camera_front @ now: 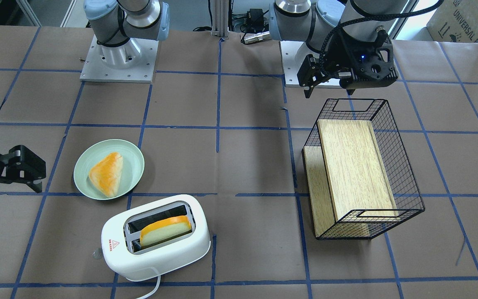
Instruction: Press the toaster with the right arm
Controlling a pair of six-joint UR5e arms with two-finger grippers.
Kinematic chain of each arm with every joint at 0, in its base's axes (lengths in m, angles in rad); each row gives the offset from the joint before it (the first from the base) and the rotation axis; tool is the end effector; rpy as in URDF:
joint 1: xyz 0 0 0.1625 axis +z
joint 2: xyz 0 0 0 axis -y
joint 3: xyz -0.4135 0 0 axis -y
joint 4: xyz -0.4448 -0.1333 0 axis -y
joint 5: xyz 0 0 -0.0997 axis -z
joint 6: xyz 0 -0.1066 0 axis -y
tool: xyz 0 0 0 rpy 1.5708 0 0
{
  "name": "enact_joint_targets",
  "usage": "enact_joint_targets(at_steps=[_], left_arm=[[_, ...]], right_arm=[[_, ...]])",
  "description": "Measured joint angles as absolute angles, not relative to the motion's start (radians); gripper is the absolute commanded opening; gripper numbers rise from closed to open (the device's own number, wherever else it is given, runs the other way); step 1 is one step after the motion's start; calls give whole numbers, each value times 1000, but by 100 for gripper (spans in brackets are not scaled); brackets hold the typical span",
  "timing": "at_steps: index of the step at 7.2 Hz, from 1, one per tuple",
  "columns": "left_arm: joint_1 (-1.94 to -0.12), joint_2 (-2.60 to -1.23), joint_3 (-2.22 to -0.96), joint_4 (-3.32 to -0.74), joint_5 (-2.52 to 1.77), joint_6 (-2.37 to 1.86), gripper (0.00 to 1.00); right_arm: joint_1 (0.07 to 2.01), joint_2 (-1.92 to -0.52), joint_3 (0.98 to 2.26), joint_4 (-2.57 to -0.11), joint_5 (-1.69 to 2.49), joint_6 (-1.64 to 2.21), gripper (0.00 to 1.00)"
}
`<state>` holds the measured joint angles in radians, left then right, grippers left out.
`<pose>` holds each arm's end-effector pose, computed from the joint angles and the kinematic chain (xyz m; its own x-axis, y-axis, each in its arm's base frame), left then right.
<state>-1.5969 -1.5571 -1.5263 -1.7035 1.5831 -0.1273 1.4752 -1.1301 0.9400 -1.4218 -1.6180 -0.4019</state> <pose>-0.1458 -0.5262 0.4881 -0.9948 -0.0998 -0.0216 -0.1011 0.9922 0.0723 0.0592 -0.7261 0.5182 -0.9522 -0.2995 0.0595 -0.3011 0.9534 -0.0194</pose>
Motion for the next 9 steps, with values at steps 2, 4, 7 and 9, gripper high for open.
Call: enact_joint_targets(at_steps=[2,4,7,9], left_arm=[[-1597,-1557,-1526,-1704,1583,-127,100],[-1597,-1557,-1526,-1704,1583,-127,100],[-1597,-1557,-1526,-1704,1583,-127,100],[-1597,-1557,-1526,-1704,1583,-127,100]], right_arm=[[1518,-1242,1060,-1419,-1595,-396,100],[1532,-1424,1327,-1478,-1517,-381,100],[1534,-1501,1443,-1496,-1556,-279,100],[1534,-1503,1453,-1495,-1563,-267,100]])
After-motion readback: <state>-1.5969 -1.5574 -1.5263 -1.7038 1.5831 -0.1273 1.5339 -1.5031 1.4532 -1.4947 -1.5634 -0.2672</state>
